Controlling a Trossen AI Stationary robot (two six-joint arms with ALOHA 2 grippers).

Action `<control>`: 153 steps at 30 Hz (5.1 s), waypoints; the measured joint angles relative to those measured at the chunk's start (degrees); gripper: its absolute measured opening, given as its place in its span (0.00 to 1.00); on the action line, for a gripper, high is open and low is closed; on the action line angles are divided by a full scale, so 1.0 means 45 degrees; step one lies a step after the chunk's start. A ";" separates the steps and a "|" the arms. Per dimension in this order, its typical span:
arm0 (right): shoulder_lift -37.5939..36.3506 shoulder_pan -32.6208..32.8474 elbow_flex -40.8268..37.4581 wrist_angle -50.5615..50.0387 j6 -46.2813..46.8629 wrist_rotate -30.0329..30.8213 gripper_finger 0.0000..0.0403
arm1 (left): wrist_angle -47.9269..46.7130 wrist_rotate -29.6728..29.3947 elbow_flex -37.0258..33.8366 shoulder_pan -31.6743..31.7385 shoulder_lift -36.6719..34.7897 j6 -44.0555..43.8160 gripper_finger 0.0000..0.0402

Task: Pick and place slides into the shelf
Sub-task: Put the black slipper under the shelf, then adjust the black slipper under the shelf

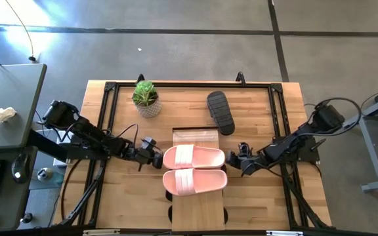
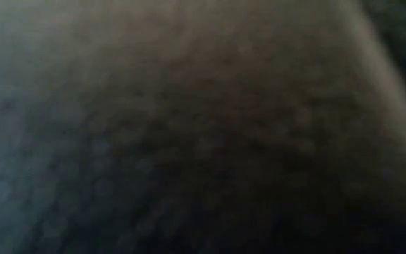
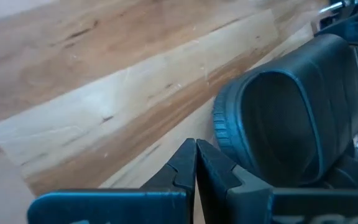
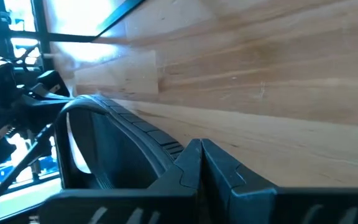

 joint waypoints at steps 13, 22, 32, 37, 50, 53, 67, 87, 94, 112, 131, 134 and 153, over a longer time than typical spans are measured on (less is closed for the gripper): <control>0.0044 0.0016 0.0364 -0.0272 -0.0101 -0.0930 0.00 | 0.0068 -0.1638 0.0000 -0.1403 0.0000 -0.1171 0.00; 0.0039 -0.0024 0.0378 -0.0344 -0.0041 -0.0988 0.00 | 0.0006 -0.3717 -0.0005 -0.1403 0.0283 -0.1812 0.00; 0.0038 -0.0692 0.0383 -0.0196 -0.0621 -0.1309 0.00 | 0.0820 -0.4284 0.0413 -0.1407 0.1467 -0.1513 0.00; 0.0034 -0.0636 0.0383 -0.0240 -0.0696 -0.1193 0.00 | 0.1134 -0.4006 0.0683 -0.1388 0.1516 -0.1612 0.00; -0.0063 0.1569 0.0442 -0.1807 0.1511 0.0355 0.00 | 0.1448 -0.3801 0.0685 -0.1398 0.1588 -0.1563 0.00; -0.0020 0.1581 0.0733 -0.1980 0.1072 -0.0077 0.00 | 0.1487 -0.3749 0.0686 -0.1399 0.1693 -0.1620 0.00; 0.0029 0.0869 0.1024 -0.1611 0.0081 -0.1036 0.00 | 0.1186 -0.3466 0.1148 -0.1408 0.1812 -0.1416 0.00; 0.0021 0.0869 0.1039 -0.1112 -0.0392 -0.1777 0.00 | -0.0004 -0.3510 0.1248 -0.2486 0.1768 -0.2661 0.00; 0.0063 0.1055 0.1068 -0.1823 0.0181 -0.0852 0.00 | -0.0901 -0.3304 0.1268 -0.2533 0.1474 -0.3034 0.00; -0.0034 0.1791 0.1097 -0.4108 0.0914 0.1294 0.00 | -0.6921 -0.2822 0.1229 -0.2530 -0.3131 -0.2525 0.00; -0.0175 0.1802 0.1044 -0.3527 -0.0601 -0.0389 0.00 | -0.4831 -0.1320 0.1234 -0.6472 -0.1828 -0.5655 0.00; -0.0175 0.1802 0.1044 -0.3228 -0.0878 -0.0606 0.00 | -0.3250 -0.1456 0.1234 -0.6507 -0.0768 -0.5652 0.00; -0.0170 0.1797 0.1044 -0.3021 -0.0809 -0.0772 0.00 | -0.2740 -0.2340 0.4805 -0.6192 0.3422 -0.5468 0.00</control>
